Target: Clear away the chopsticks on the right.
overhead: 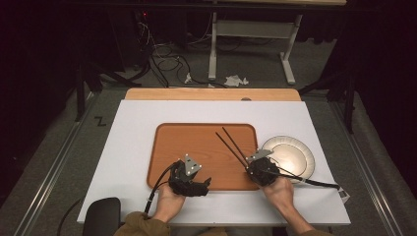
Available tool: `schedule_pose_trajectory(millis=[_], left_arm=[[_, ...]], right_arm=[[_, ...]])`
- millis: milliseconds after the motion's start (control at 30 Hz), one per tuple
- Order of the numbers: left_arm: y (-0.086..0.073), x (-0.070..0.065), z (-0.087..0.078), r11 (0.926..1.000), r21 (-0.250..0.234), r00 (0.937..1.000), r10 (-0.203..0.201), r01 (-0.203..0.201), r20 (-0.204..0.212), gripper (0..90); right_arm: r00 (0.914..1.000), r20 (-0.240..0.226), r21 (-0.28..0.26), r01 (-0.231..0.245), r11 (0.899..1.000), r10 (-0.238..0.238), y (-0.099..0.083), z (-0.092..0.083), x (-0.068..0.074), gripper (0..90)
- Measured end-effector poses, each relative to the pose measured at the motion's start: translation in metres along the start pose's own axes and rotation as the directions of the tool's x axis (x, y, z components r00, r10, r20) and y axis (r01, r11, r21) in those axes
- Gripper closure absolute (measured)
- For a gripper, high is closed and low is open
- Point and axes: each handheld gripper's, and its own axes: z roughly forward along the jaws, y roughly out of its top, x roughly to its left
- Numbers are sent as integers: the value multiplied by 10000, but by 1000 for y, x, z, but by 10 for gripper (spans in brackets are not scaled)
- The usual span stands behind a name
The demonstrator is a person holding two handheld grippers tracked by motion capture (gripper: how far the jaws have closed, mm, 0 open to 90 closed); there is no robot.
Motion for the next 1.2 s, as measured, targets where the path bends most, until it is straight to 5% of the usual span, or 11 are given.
schedule_pose_trajectory(millis=[267, 600, 833, 1200], left_arm=[[0, 0, 0, 10000, 33, 10000, 23, -23, -6, 165], [0, 0, 0, 10000, 12, 10000, 30, -30, 2, 165], [0, -1, -1, 10000, 8, 10000, 36, -36, 12, 165], [0, 0, -4, 10000, -69, 10000, 8, -8, 22, 165]], right_arm=[[9974, -600, -21, 405, 9992, -405, -1, 2, 5, 859], [9999, -86, 75, 127, 9999, -127, -1, 6, -2, 864], [9997, -257, -13, 15, 10000, -15, -1, 6, -3, 813], [9934, -1125, -935, 124, 9955, -229, -8, -27, -4, 756]])
